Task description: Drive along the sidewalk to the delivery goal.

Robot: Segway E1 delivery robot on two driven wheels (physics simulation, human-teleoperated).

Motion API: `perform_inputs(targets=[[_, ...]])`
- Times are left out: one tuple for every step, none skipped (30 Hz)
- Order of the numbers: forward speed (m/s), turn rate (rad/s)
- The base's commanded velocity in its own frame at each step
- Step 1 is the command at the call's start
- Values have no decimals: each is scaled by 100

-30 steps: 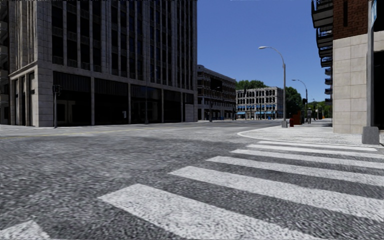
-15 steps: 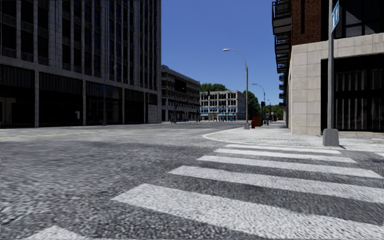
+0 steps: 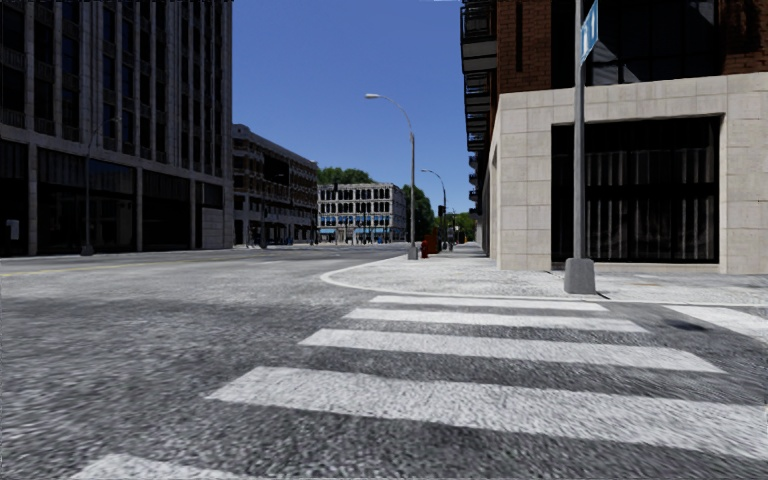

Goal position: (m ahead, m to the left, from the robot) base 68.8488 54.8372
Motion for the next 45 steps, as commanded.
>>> perform_inputs(targets=[[155, -55], [155, -55], [171, -55], [194, -55], [198, -55], [198, -55], [199, -55], [199, -55], [200, -55], [200, -55], [200, -55], [200, -55], [200, -55], [200, -16], [200, 0], [200, 0], [200, 0], [200, 0], [200, 0], [200, 0], [200, 0], [200, 0], [200, 0], [200, 0], [200, 0], [200, 0], [200, 0], [200, 0], [200, 0], [200, 0], [200, 0], [200, 0], [200, 0], [200, 0], [200, 0], [200, 0], [200, 0], [200, 0], [200, 0], [200, 0], [200, 0], [200, 0], [200, 0], [200, 0], [200, 0]])
